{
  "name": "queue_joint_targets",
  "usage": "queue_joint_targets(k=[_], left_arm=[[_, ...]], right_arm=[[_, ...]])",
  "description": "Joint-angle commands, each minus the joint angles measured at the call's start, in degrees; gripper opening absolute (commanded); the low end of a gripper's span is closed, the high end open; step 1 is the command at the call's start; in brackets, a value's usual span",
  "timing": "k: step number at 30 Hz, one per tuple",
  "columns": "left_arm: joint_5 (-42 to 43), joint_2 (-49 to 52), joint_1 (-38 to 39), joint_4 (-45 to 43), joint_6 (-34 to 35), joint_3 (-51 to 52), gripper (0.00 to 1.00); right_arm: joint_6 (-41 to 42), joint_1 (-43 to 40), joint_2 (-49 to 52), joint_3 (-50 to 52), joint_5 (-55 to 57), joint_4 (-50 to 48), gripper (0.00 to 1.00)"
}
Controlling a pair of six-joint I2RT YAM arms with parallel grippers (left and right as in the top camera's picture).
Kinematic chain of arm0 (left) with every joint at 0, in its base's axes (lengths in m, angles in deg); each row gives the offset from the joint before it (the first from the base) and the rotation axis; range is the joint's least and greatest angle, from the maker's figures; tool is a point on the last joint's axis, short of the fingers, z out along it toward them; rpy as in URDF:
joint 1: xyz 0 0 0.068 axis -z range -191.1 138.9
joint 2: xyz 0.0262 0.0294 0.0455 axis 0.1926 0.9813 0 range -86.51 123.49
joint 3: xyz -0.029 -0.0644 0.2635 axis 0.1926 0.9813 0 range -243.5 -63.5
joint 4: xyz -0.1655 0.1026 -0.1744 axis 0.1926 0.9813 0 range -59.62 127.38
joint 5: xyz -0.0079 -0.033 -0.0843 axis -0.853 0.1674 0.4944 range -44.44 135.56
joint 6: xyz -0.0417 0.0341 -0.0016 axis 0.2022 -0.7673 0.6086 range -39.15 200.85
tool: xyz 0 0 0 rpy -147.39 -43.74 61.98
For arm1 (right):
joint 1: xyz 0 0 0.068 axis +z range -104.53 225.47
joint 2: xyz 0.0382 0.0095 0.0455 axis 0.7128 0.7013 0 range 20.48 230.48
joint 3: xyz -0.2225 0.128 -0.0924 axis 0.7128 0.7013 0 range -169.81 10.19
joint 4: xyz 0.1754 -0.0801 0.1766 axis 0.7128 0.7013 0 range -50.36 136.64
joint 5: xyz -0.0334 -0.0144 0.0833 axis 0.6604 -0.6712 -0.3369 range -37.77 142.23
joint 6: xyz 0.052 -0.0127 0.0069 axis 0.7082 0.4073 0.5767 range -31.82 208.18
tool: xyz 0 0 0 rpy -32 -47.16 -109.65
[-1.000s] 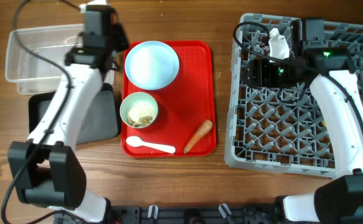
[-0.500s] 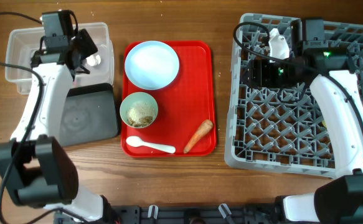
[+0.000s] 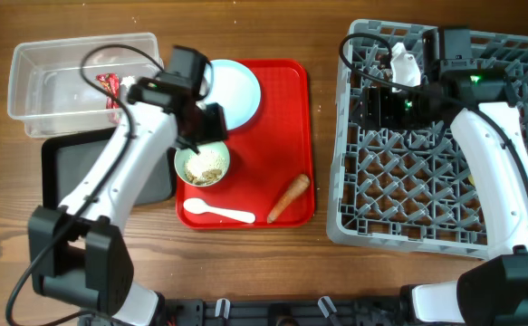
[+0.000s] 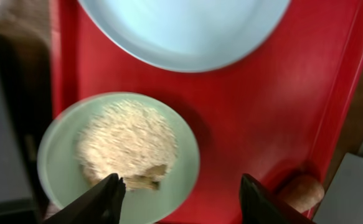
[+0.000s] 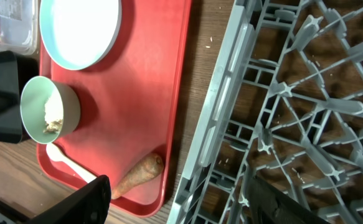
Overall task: Sort waste into correct bins and load items into the dishwasher rack
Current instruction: 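Grasp the green rice bowl with the left gripper, then tip the green bowl over the black tray to empty the rice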
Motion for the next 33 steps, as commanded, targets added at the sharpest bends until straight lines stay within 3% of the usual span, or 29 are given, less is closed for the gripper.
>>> queue_joint_targets(k=[1,10,13,18,22,23,33], left_arm=[[-1.4,1.8,3.5,-2.3,3.1,2.8,0.61],[-1.4,9.9,7.4,-4.8,3.1,3.5,0.58],[-1.4,12.4,7.4,-5.2,3.3,3.5,0.52],[-1.4,14.5,7.8,-5.2,4.4,3.5,0.36],[-1.4,14.6,8.1,-4.9,4.3,3.4,0.07],[-1.4,14.6,8.1,-4.6,4.3,3.4,0.04],[-5.4,5.6,7.1,4.7,3.9,-2.0,0.04]], right_arm=[[-0.7,0.2,0.1,-0.6,0.5,0.3,0.72],[-0.7,0.2,0.1,-0.6,0.5,0.3,0.72],[-0.7,0.2,0.1,-0.6,0.5,0.4,0.72],[-0.7,0.2,0.1,-0.6,0.5,0.7,0.72],[-0.7,0.2,0.1,-0.6,0.5,1.1,0.72],[-0.7,0.2,0.1,-0.6,0.5,1.2,0.72],[-0.7,0.2,0.1,-0.6,0.5,1.4,0.72]])
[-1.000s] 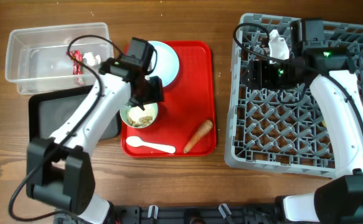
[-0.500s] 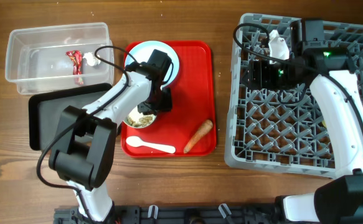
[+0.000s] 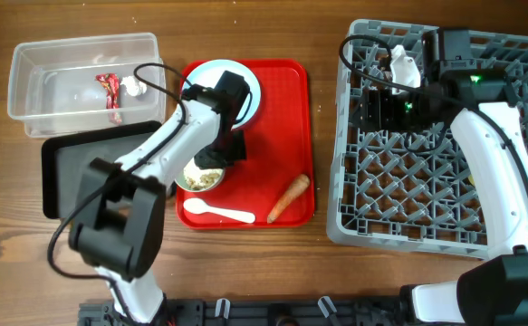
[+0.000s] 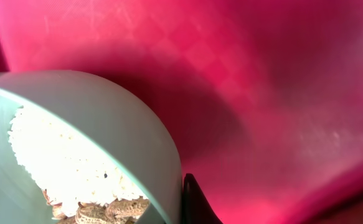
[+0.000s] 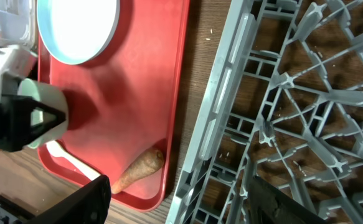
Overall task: Sort waste into correct bins and load items into the dishwasher rack
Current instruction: 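Tip the green bowl over the black tray to empty the rice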
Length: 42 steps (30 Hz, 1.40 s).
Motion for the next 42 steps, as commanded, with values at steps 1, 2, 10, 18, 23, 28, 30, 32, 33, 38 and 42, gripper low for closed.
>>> queue_joint_targets(k=[1,2,10,18,23,28,30,32,33,38,42], left_arm=[[-0.8,-7.1,-0.9,1.0,-0.3,-2.0,0.04],[-0.8,-8.6,-1.5,1.4,-0.3,-2.0,0.04],[1.5,-17.2,-12.7,5.0,-2.5,-2.0,0.04],[22.6,-17.4,-27.7,5.0,-18.1,-1.7,0.04],[36.0,-17.4,-38.6,4.1,-27.3,2.6,0.04],[51.1,-17.4,-49.7,-1.4,-30.2,9.8,0.04],[56.2,-17.3,-52.8,-4.3,-30.3,12.8,0.04],[60.5,-17.3,-54.9,-6.3,-30.4,15.1,0.04],[62.4,-17.3,-55.8,-7.2,-30.3,16.1,0.04],[69.0,-17.3,-58.4,-8.5,-30.3,18.3,0.04],[70.6,-17.3,-58.8,-9.6,-30.4,18.3,0.04]], right_arm=[[-0.7,0.2,0.1,-0.6,0.5,0.2,0.72],[-0.7,0.2,0.1,-0.6,0.5,0.3,0.72],[-0.7,0.2,0.1,-0.6,0.5,0.5,0.72],[-0.6,0.2,0.1,-0.6,0.5,1.1,0.72],[-0.5,0.2,0.1,-0.6,0.5,1.3,0.72],[-0.5,0.2,0.1,-0.6,0.5,1.6,0.72],[-0.4,0.2,0.1,-0.6,0.5,1.6,0.72],[-0.1,0.2,0.1,-0.6,0.4,1.6,0.72],[-0.1,0.2,0.1,-0.6,0.5,1.6,0.72],[1.0,0.2,0.1,-0.6,0.4,1.6,0.72],[0.9,0.2,0.1,-0.6,0.5,1.6,0.72]])
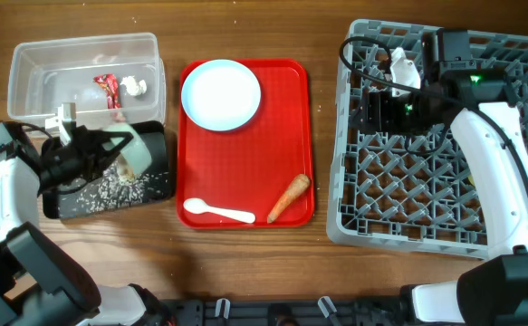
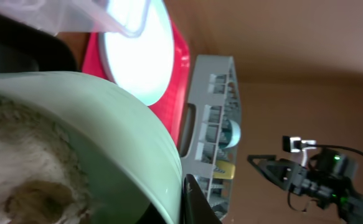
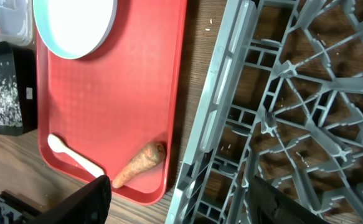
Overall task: Sort waste into correct bins and load items into the dishwasher rack
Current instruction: 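Tip the green bowl over the black tray to empty the rice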
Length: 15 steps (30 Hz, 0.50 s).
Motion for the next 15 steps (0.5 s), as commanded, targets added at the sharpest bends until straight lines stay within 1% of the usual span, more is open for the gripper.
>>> queue_joint_targets(k=[1,7,10,13,15], left_arm=[[4.3,-1.0,-0.5,-0.4,-1.4,0.1,0.04],[4.9,-1.0,-2.6,-0.6,-1.8,0.1,0.04],[9.7,-1.0,-4.0,1.7,-10.6,0.2,0.04],[10.1,-1.0,-4.3,2.8,-14.8,0.2,0.04],[11.7,-1.0,-4.3,4.2,-19.3,0.3,0.04]], right_arm=[[0.5,0.2,0.1,-0.6,0.5,0.1,0.72],[0.5,0.2,0.1,-0.6,0.5,0.1,0.72],[0.5,0.2,0.1,-0.6,0.5,0.2,0.72],[0.5,0.2,0.1,-0.6,0.5,0.3,0.72],[0.5,0.2,0.1,-0.6,0.5,0.5,0.72]])
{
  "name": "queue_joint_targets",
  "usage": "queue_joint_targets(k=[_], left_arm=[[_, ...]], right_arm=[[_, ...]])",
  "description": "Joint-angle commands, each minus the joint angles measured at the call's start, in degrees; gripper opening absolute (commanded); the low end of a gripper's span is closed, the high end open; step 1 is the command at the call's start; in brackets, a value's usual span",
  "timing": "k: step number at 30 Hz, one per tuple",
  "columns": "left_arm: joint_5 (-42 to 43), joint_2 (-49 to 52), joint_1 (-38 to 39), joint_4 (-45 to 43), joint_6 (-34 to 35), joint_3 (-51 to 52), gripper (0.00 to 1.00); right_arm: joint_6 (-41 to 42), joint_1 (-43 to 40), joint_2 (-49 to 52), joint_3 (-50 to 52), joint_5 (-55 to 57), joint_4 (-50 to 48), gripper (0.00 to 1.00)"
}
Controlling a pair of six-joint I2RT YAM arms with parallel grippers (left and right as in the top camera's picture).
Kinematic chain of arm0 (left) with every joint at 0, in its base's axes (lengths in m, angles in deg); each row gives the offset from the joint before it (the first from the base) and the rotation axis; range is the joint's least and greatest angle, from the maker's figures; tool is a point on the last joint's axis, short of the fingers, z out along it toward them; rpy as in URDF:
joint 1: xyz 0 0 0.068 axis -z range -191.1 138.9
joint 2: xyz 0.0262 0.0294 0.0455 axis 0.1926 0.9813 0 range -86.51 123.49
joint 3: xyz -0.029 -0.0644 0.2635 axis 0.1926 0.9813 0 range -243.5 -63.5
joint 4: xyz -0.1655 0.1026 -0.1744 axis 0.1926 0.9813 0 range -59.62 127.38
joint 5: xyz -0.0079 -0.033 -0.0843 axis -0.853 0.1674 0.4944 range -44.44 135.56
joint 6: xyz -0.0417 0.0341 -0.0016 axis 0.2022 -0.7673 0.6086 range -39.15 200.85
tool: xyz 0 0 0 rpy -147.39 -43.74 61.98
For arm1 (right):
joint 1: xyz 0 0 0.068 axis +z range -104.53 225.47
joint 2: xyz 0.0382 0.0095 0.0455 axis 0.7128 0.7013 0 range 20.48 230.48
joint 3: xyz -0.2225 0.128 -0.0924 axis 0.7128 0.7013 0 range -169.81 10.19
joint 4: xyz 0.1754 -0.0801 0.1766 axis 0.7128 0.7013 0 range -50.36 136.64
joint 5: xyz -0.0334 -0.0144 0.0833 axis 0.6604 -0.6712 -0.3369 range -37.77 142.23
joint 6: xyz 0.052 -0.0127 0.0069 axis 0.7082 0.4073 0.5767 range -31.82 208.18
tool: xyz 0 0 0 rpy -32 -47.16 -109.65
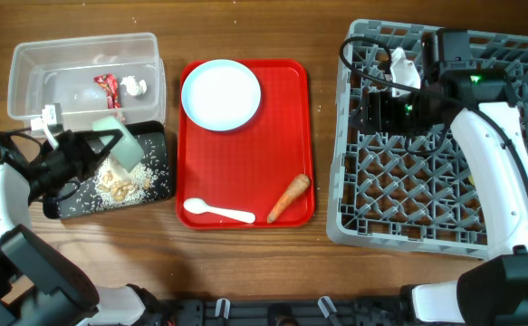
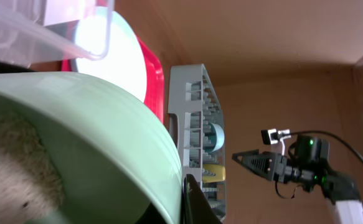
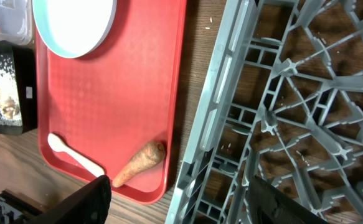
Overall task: Sort waste into correct bins and load items into the dishwasher rack
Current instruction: 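Tip the green bowl over the black tray to empty the rice, then set the emptied green bowl back on the red tray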
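Note:
My left gripper (image 1: 103,148) is shut on the rim of the pale green bowl (image 1: 121,145), which it holds tipped on its side over the black bin (image 1: 158,186). Rice and brown lumps lie in the bin. In the left wrist view the bowl (image 2: 94,143) fills the frame, rice still inside, with one dark fingertip (image 2: 197,202) outside the rim. My right gripper (image 1: 372,109) hangs open over the grey dishwasher rack (image 1: 445,181), nothing between its fingers (image 3: 88,202). On the red tray (image 1: 282,136) lie a white plate (image 1: 221,93), a white spoon (image 1: 216,213) and a carrot (image 1: 288,197).
A clear plastic bin (image 1: 28,81) with a few wrappers stands behind the black bin. The rack's left wall (image 3: 212,112) runs close along the tray's right edge. A white object (image 1: 401,63) and cabling sit on the right arm over the rack's far left corner.
More food has dropped from the tipped bowl: a heap of rice and brown lumps now lies in the black bin where only scattered grains lay. The right arm has not moved.
My left gripper stood open above the rice bowl on the red tray. Then it was down at the bowl's rim. Then the bowl was off the tray, held tipped over the black bin with grains scattered there, and now a heap has gathered.

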Motion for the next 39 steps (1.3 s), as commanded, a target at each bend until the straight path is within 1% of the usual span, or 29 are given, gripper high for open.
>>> queue_joint_targets(k=[1,11,13,14,15,16,17,19,25,26,27,28,29,30,31,32,33,34,36,39], left_arm=[[4.5,-1.0,-0.3,1.7,-9.7,0.3,0.04],[4.5,-1.0,-0.4,2.0,-10.3,0.3,0.04],[6.6,-1.0,-1.0,4.0,-8.9,0.3,0.04],[6.8,-1.0,-1.3,4.3,-10.9,0.3,0.04],[4.4,-0.9,-1.7,1.6,-11.3,0.3,0.04],[2.1,-0.6,-1.8,-0.9,-5.7,0.3,0.04],[1.3,-0.5,-2.0,-1.4,-2.1,0.3,0.04],[1.5,-0.5,-2.1,0.4,-2.5,0.3,0.04],[1.4,-0.5,-2.1,0.2,-2.6,0.3,0.04],[1.6,-0.5,-2.2,1.1,-0.9,0.3,0.04],[3.8,-0.5,-2.2,3.0,-2.4,0.3,0.04],[6.5,-0.5,-2.1,4.8,-9.3,0.3,0.04],[5.2,-0.5,-2.1,3.2,-10.1,0.3,0.04],[0.4,-0.4,-2.1,0.1,-4.4,0.3,0.04],[-4.8,-0.4,-2.1,-1.9,4.9,0.3,0.04],[-2.0,-0.4,-2.1,-0.2,1.7,0.3,0.04],[2.6,-0.4,-2.1,2.0,-5.0,0.3,0.04],[2.1,-0.4,-2.1,1.3,-5.1,0.3,0.04],[0.4,-0.4,-2.1,0.9,-1.1,0.3,0.04],[0.4,-0.4,-2.1,0.7,-1.2,0.3,0.04]], right_arm=[[0.5,0.2,0.1,-0.6,0.5,0.2,0.72],[0.5,0.2,0.1,-0.6,0.5,0.2,0.72],[0.5,0.2,0.1,-0.6,0.5,0.2,0.72],[0.5,0.2,0.1,-0.6,0.5,0.3,0.72],[0.5,0.2,0.1,-0.6,0.5,0.3,0.72],[0.5,0.2,0.1,-0.6,0.5,0.2,0.72],[0.5,0.2,0.1,-0.6,0.5,0.3,0.72],[0.6,0.2,0.1,-0.6,0.5,0.3,0.72],[0.9,0.2,0.1,-0.6,0.5,0.6,0.72],[0.9,0.2,0.1,-0.6,0.5,0.7,0.72],[0.9,0.2,0.1,-0.6,0.5,0.7,0.72],[0.9,0.2,0.1,-0.6,0.5,0.8,0.72],[0.9,0.2,0.1,-0.6,0.5,0.9,0.72],[0.9,0.2,0.1,-0.6,0.5,0.9,0.72],[0.9,0.2,0.1,-0.6,0.5,0.9,0.72],[0.9,0.2,0.1,-0.6,0.5,0.9,0.72],[0.9,0.2,0.1,-0.6,0.5,0.9,0.72],[0.9,0.2,0.1,-0.6,0.5,0.9,0.72],[0.9,0.2,0.1,-0.6,0.5,0.9,0.72],[0.9,0.2,0.1,-0.6,0.5,1.1,0.72]])
